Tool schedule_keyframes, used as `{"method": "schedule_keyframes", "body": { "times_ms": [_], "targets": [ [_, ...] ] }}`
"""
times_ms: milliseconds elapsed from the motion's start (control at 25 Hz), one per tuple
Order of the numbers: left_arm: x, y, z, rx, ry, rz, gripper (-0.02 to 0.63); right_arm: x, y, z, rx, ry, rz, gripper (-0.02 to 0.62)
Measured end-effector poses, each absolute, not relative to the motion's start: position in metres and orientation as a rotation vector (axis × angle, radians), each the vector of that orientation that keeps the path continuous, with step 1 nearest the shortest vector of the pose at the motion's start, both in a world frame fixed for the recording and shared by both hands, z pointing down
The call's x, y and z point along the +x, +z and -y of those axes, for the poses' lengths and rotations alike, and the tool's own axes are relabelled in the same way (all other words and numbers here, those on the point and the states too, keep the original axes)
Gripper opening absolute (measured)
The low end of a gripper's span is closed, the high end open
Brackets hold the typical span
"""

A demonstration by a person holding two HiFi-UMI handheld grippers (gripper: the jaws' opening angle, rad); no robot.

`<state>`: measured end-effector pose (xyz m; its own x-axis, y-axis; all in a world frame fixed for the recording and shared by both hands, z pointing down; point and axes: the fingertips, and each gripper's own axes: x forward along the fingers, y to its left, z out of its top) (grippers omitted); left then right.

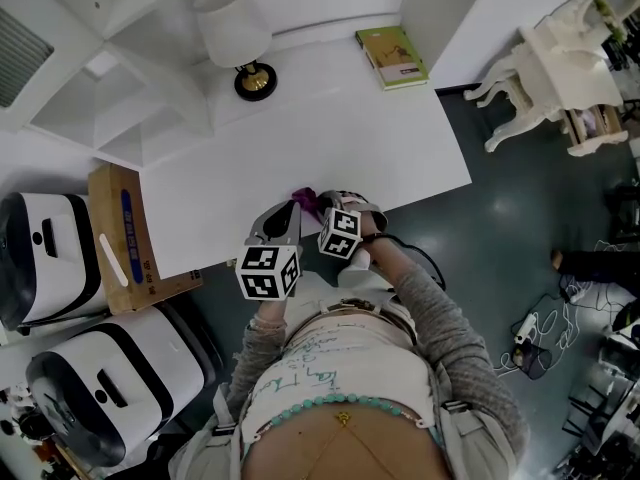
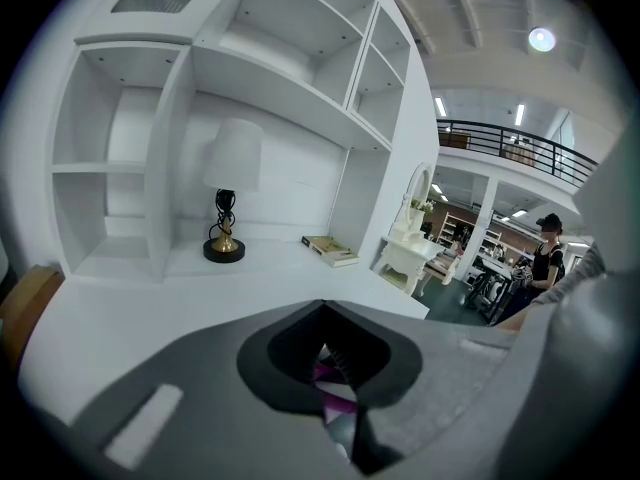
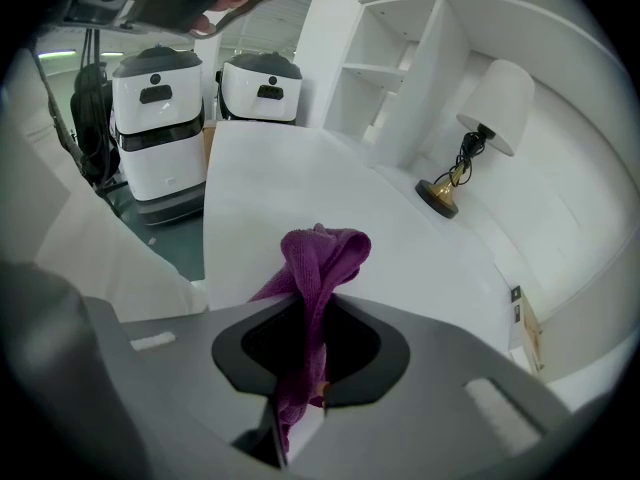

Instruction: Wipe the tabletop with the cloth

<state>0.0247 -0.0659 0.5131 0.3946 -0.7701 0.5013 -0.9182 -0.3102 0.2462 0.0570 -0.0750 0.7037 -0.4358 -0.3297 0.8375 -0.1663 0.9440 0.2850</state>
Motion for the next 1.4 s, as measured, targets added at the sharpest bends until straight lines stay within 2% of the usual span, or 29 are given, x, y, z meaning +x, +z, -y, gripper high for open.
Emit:
{"method": "schedule_keyframes", "body": {
  "times_ms": [1400],
  "targets": [
    [0.120,0.508,0.065,2.162,0.418,1.462,0.002,0.155,0.705,0.100,0.337,-0.181,2.049,0.074]
  ]
}}
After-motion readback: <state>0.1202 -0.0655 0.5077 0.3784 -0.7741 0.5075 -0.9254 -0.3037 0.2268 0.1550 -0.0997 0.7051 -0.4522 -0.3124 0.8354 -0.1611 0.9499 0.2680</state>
